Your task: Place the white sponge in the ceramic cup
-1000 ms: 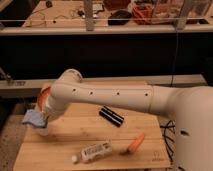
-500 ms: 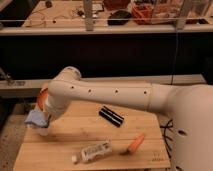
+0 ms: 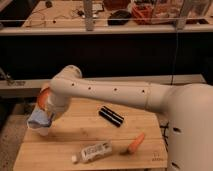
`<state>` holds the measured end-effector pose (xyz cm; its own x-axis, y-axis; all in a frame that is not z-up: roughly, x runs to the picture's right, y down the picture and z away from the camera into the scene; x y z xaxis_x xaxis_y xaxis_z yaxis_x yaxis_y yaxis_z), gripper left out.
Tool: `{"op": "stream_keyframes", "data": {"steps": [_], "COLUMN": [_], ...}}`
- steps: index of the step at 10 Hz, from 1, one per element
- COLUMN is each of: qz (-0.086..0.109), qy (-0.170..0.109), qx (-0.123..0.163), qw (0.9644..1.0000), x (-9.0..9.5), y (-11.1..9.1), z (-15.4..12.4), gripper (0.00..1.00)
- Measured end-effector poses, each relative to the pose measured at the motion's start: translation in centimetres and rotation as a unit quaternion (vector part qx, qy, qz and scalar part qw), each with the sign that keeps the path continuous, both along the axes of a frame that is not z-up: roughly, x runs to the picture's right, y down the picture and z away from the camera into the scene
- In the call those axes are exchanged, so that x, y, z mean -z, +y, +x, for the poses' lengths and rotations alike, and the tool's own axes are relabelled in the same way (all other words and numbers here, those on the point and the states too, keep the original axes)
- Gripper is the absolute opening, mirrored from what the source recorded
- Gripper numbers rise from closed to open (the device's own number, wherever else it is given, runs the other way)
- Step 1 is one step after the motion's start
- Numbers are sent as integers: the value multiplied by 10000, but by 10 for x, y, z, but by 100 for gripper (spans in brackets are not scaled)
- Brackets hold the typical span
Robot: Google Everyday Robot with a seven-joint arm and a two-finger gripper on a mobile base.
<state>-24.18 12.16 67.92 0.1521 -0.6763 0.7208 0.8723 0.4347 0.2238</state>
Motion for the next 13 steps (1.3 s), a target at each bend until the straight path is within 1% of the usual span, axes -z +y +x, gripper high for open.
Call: {"op": "stream_keyframes", "data": {"steps": [2,5,6,8,9,10,11,13], "qz": [-22,-53,-58,-54,-47,-43,-31,-9], "qy": [-5,10,11,3,-11,-17,-26,-50], "qx": [0,-135,-154,-142,-129,-118,-98,-53], "qw": [10000,9999,9999,9999,9999,9999,9999,10000], "x": [-5,-9,-11,-11,-10,-10,-10,-9], "y": [2,1,1,1,2,1,1,0], "z": [-3,-6,-7,-8,-11,-12,-13,-17], "gripper": [2,28,40,56,71,77,80,80]}}
